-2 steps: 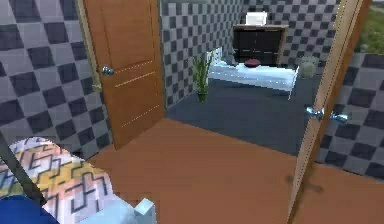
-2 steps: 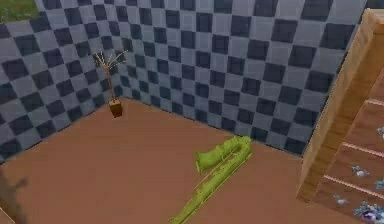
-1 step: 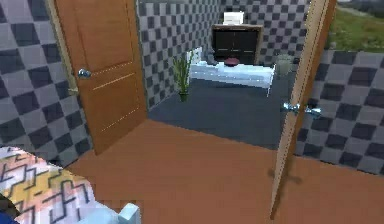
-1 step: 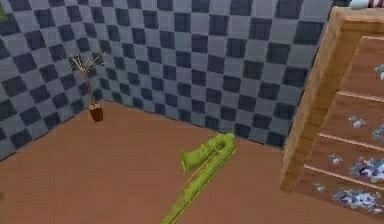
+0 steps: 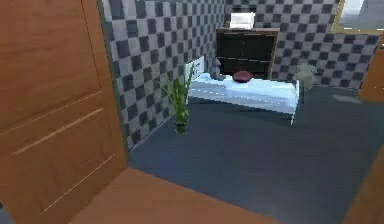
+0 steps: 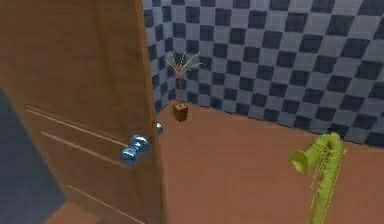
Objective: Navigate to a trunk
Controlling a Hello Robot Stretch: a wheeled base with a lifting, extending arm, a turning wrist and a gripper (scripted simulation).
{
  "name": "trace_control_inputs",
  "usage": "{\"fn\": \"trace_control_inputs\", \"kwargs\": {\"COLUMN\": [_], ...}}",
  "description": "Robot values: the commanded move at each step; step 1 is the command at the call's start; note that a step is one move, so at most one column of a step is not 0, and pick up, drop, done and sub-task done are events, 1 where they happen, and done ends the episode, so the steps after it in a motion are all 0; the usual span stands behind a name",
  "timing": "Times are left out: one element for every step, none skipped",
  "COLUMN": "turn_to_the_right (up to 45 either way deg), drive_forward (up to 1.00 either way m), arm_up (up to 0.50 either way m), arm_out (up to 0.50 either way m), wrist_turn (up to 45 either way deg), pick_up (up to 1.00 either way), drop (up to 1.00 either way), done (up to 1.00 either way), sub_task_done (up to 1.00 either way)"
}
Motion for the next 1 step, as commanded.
{"fn": "trace_control_inputs", "kwargs": {"turn_to_the_right": [9.0], "drive_forward": [0.00], "arm_up": [0.00], "arm_out": [0.00], "wrist_turn": [0.0], "pick_up": [0.00], "drop": [0.00], "done": [0.00], "sub_task_done": [0.00]}}
